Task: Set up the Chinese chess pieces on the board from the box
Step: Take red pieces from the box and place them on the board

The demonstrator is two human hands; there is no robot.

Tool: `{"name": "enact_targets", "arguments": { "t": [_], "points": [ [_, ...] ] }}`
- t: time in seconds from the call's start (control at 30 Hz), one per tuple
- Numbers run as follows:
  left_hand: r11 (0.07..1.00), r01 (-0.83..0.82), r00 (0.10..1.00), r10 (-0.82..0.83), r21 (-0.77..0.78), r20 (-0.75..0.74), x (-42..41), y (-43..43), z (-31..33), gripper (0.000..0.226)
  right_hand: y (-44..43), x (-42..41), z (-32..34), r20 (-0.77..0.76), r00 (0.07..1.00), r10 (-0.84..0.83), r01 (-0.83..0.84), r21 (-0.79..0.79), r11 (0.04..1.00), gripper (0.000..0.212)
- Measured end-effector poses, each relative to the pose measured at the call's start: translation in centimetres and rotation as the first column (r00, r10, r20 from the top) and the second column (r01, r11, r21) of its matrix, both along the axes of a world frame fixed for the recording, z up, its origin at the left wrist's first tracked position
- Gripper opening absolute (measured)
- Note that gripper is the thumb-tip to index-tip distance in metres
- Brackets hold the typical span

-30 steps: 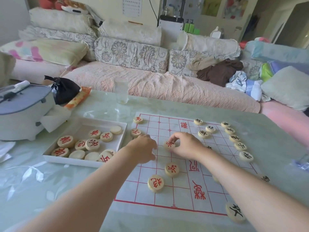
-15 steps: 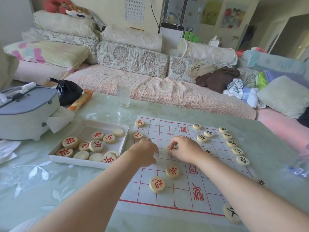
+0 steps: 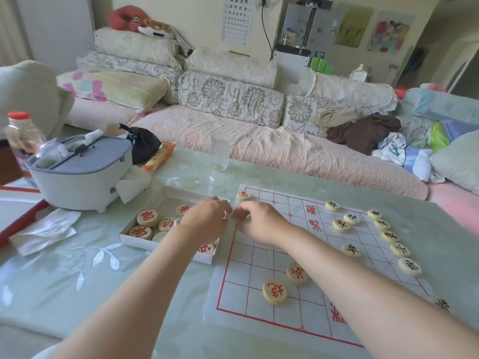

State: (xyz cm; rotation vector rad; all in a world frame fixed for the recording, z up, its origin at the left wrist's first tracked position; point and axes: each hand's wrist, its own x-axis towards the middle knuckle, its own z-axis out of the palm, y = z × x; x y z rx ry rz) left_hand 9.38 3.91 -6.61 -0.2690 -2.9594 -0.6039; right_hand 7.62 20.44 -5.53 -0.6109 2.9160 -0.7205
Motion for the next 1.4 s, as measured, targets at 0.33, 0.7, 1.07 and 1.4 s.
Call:
{"name": "enact_targets", "arguments": {
  "t": [0.33,0.7,1.07,1.4],
  "points": [
    [1.000,-0.007,0.986,0.003,0.021,0.169,1.8,-6.4,-0.6,0.027,-6.1,1.1,0.0,0.196,0.972,0.131,-0.165,0.168,0.972,0.027],
    [0.984,-0.040,0.976,0.002,0.171,0.216,1.6,-6.6,-0.1,0.028,-6.3,-1.0,-1.2,0.231,0.972,0.031,0.026,-0.237,0.971,0.016],
    [0.980,-0.166,0.980,0.153,0.105,0.124,-0.1,-9.3,-0.6,0.032,-9.1,-4.2,-2.1,-0.050,0.997,0.057,-0.046,0.206,0.978,0.036],
    [0.970,-0.212,0.976,0.204,0.121,0.079,-1.3,-8.5,0.0,0.027,-9.6,-5.1,-2.9,-0.119,0.978,0.173,-0.126,0.329,0.936,0.016]
  ]
}}
